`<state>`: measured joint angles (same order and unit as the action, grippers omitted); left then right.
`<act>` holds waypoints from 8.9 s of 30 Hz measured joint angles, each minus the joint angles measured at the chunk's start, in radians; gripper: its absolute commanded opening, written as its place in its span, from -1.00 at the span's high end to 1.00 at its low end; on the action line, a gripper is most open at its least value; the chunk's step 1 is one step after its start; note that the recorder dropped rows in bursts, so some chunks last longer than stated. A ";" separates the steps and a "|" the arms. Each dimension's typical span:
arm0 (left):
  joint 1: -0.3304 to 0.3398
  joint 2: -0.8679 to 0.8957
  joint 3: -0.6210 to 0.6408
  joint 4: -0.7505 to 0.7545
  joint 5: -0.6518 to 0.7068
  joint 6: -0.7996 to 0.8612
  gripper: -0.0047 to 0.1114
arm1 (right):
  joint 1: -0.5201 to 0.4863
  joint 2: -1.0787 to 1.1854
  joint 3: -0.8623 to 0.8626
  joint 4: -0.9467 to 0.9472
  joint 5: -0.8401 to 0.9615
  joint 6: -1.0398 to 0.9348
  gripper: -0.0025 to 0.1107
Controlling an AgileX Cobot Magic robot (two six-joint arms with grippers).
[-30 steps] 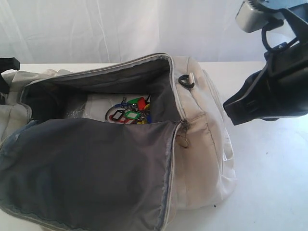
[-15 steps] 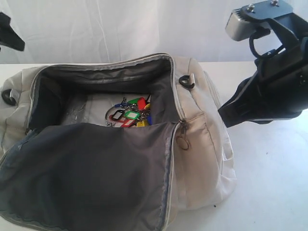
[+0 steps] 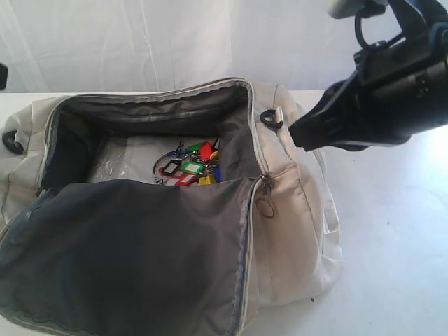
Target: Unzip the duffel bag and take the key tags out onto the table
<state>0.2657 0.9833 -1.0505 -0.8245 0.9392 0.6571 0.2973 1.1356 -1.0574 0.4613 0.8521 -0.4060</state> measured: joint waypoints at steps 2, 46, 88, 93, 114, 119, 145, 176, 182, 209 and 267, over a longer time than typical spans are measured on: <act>0.000 -0.094 0.098 -0.006 -0.018 0.015 0.92 | 0.024 0.024 -0.032 0.004 -0.004 -0.003 0.96; -0.173 -0.312 0.406 -0.016 -0.184 0.081 0.92 | 0.257 1.221 -0.964 -0.348 0.094 0.371 0.96; -0.173 -0.312 0.406 -0.016 -0.190 0.081 0.92 | 0.261 0.702 -0.945 -0.483 0.111 0.312 0.96; -0.173 -0.312 0.406 -0.016 -0.190 0.081 0.92 | 0.261 0.554 -0.945 -0.646 0.162 0.315 0.96; -0.195 -0.312 0.406 -0.016 -0.190 0.081 0.92 | 0.006 0.331 -0.889 -0.784 0.379 0.353 0.96; -0.201 -0.312 0.406 -0.016 -0.188 0.081 0.92 | -0.033 0.316 -0.766 -0.765 0.357 0.353 0.96; -0.203 -0.312 0.406 -0.016 -0.186 0.081 0.92 | -0.269 0.395 -0.120 -0.485 -0.146 0.354 0.96; -0.203 -0.312 0.406 -0.016 -0.186 0.081 0.92 | -0.269 0.305 0.009 -0.397 -0.203 0.361 0.17; -0.203 -0.312 0.406 -0.016 -0.195 0.081 0.92 | -0.269 0.003 0.079 -0.398 -0.166 0.395 0.96; -0.203 -0.312 0.406 -0.016 -0.338 0.099 0.92 | -0.269 -0.623 0.428 -0.483 -0.323 0.466 0.96; -0.301 -0.979 1.046 1.010 -0.728 -1.099 0.92 | -0.269 -0.634 0.431 -0.483 -0.323 0.470 0.96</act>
<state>-0.0355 0.0042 -0.0045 0.1856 0.2110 -0.4418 0.0285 0.5016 -0.6268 -0.0216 0.5290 0.0638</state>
